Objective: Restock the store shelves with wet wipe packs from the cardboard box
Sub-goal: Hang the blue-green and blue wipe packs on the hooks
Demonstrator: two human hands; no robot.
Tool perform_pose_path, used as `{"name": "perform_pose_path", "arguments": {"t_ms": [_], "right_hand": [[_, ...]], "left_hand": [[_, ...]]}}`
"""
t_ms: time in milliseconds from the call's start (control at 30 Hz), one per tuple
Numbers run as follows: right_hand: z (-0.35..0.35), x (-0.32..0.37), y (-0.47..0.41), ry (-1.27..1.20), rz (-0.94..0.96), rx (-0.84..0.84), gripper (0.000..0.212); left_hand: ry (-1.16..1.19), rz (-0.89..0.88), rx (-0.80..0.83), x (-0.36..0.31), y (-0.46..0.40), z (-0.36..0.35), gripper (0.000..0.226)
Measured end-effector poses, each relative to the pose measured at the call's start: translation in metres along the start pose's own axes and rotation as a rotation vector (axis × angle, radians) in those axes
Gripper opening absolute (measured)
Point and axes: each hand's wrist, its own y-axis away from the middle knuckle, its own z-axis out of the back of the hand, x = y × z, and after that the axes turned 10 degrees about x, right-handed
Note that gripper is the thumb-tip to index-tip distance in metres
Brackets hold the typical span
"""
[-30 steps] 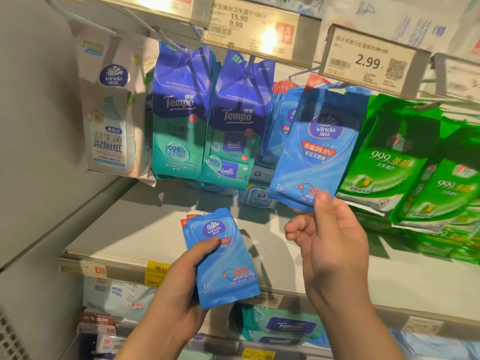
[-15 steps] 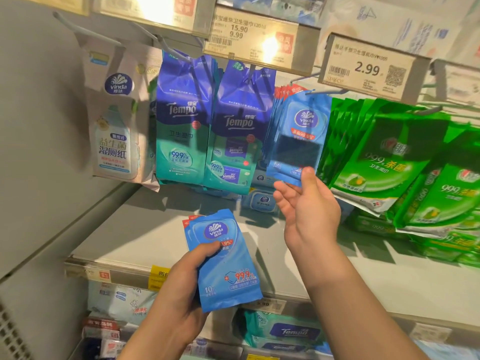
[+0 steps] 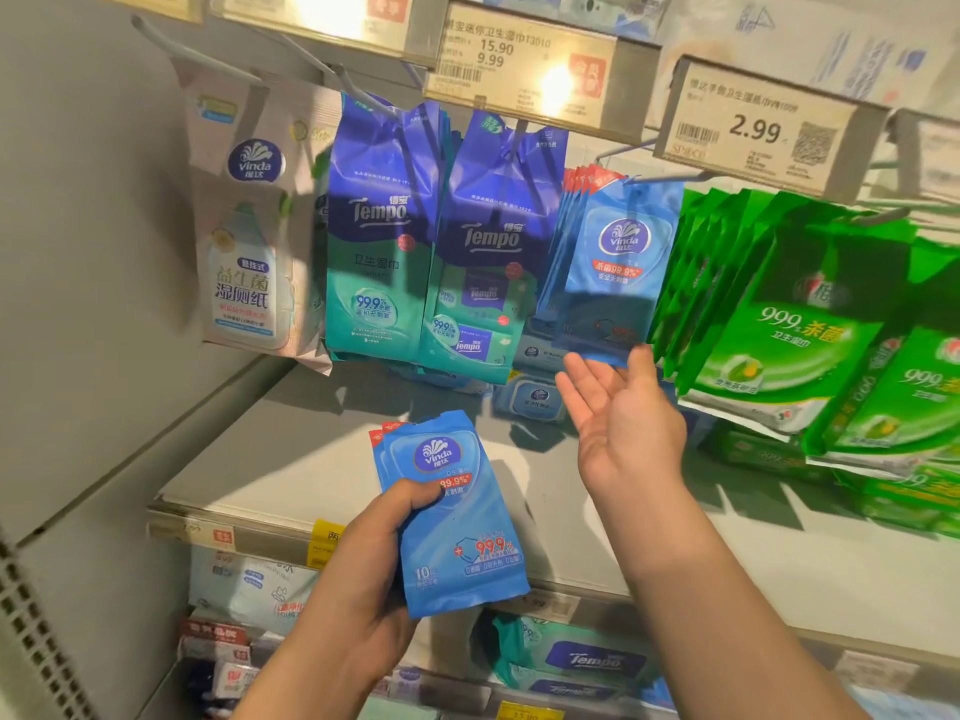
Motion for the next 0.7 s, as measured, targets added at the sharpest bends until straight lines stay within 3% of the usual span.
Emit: {"name": "perform_pose_path", "arguments": {"t_ms": [233,333,500,567,700], "right_hand": [[0.02,0.003,0.021,0.094,-0.106,0.031,0.02],[0.033,-0.001,0.039,0.391,-0.196,0.149,0.015],[0.044,0.001,0.073,1.03,-0.527,0.485,0.047],[0.043,0.004,0.08,1.168,-0.553,0.527,0.053],[0.044,0.007,0.082,1.28,-0.548,0.579,0.046]], "left_hand": [[-0.004,0.012,0.008,0.005,-0.005,-0.001,0.045],[-0.011,0.003,0.016,0.007,-0.007,-0.002,0.046],[-0.069,0.006,0.026,0.013,-0.011,-0.003,0.052],[-0.102,-0.003,0.02,0.016,-0.011,-0.004,0.057],[-0.126,-0.029,0.032,0.017,-0.01,-0.005,0.056]]}}
